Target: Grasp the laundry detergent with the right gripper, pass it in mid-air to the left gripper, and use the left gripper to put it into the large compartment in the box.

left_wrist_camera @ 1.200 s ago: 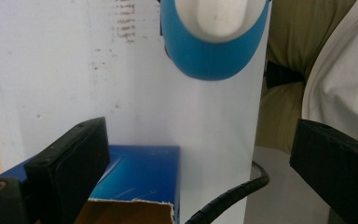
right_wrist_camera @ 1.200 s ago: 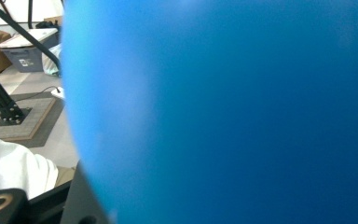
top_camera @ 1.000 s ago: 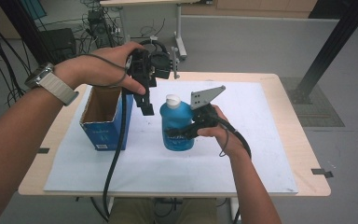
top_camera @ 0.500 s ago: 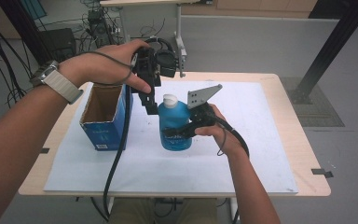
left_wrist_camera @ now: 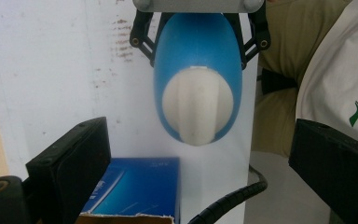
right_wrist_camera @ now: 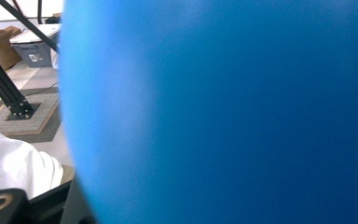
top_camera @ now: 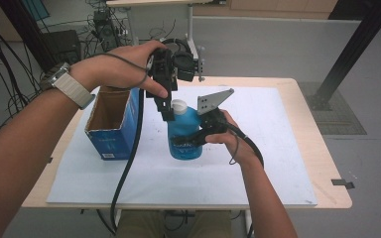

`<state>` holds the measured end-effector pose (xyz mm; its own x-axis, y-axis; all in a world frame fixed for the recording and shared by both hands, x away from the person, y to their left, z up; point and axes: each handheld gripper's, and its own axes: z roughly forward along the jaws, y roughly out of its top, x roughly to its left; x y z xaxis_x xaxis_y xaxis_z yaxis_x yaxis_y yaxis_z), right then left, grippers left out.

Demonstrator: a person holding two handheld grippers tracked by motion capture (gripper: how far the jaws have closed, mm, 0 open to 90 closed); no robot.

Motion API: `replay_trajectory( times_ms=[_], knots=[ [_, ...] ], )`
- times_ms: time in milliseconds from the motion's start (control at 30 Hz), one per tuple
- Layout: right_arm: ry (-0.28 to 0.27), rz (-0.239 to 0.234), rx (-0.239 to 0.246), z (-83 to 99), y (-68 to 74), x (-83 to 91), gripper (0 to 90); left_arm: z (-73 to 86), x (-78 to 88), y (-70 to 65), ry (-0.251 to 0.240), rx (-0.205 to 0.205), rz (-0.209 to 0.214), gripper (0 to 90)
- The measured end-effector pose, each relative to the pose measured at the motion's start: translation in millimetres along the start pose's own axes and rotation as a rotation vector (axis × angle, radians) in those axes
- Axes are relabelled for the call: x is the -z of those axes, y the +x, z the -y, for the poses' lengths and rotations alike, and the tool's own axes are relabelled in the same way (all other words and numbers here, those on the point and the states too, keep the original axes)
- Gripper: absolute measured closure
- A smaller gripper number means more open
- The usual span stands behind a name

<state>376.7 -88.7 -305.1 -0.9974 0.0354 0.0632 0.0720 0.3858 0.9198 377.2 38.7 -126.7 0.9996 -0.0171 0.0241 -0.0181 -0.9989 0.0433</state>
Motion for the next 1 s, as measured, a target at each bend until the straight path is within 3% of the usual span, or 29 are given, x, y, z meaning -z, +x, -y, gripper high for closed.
replay_trajectory(
  times_ms=[1000],
  knots=[
    [0.003, -0.003, 0.000, -1.6, 0.3, -0.6, 43.9, -7.5, -2.1, 3.0, -0.013, -0.003, 0.003, 5.9]
  ],
)
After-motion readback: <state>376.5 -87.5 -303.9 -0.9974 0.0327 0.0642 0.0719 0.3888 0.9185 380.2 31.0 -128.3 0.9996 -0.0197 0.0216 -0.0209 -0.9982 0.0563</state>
